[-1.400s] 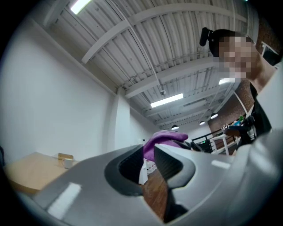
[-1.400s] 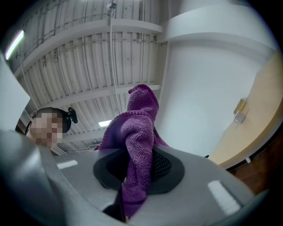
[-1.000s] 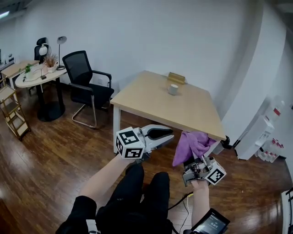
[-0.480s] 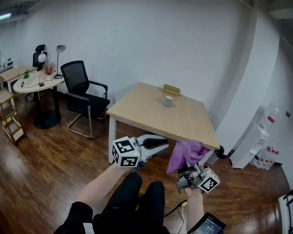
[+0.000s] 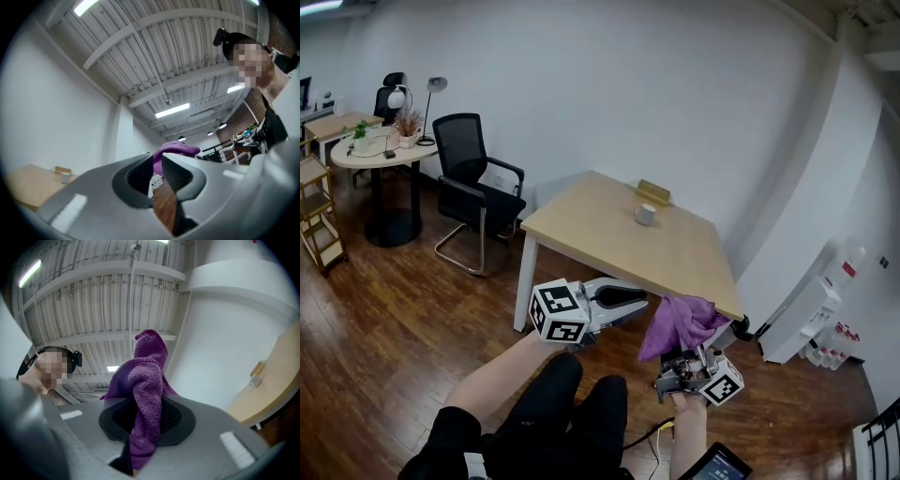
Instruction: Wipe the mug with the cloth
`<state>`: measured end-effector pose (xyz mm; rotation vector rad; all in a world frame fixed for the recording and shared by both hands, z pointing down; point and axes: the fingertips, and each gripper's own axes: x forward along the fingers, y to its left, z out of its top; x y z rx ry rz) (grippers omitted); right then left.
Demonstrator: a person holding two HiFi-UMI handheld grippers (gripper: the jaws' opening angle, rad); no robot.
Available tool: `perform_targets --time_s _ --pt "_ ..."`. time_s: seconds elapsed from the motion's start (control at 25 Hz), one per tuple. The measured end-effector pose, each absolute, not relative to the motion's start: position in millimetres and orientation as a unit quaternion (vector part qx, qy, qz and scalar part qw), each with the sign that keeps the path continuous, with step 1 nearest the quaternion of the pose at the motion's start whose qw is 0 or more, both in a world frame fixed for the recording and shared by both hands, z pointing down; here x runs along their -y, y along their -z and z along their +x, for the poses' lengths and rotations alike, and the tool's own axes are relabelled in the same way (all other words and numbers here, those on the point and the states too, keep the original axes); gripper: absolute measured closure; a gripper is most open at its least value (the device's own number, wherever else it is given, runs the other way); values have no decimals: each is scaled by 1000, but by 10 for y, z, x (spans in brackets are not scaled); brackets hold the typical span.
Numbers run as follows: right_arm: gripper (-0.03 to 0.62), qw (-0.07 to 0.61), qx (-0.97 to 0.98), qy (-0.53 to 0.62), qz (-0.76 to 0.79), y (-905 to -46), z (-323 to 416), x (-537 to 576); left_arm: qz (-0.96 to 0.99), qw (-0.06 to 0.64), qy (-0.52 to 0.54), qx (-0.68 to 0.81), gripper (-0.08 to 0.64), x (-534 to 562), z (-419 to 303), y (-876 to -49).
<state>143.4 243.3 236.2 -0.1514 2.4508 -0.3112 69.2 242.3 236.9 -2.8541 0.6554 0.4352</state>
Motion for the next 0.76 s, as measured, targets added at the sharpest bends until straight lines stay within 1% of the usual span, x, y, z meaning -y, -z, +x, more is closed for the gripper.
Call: perform_targets --time_s 0.28,0.52,0.76 --pt "529 327 -935 121 -60 -2357 1450 -2447 -960 93 -146 -218 477 -2455 719 -2356" --pt "529 319 -939 100 -82 -2412 1533 -2386 -961 94 -146 -217 477 -2472 717 -2361" --pt "529 325 -936 117 -65 -2372 1469 -2433 -960 94 -145 -218 479 -2467 712 -2348"
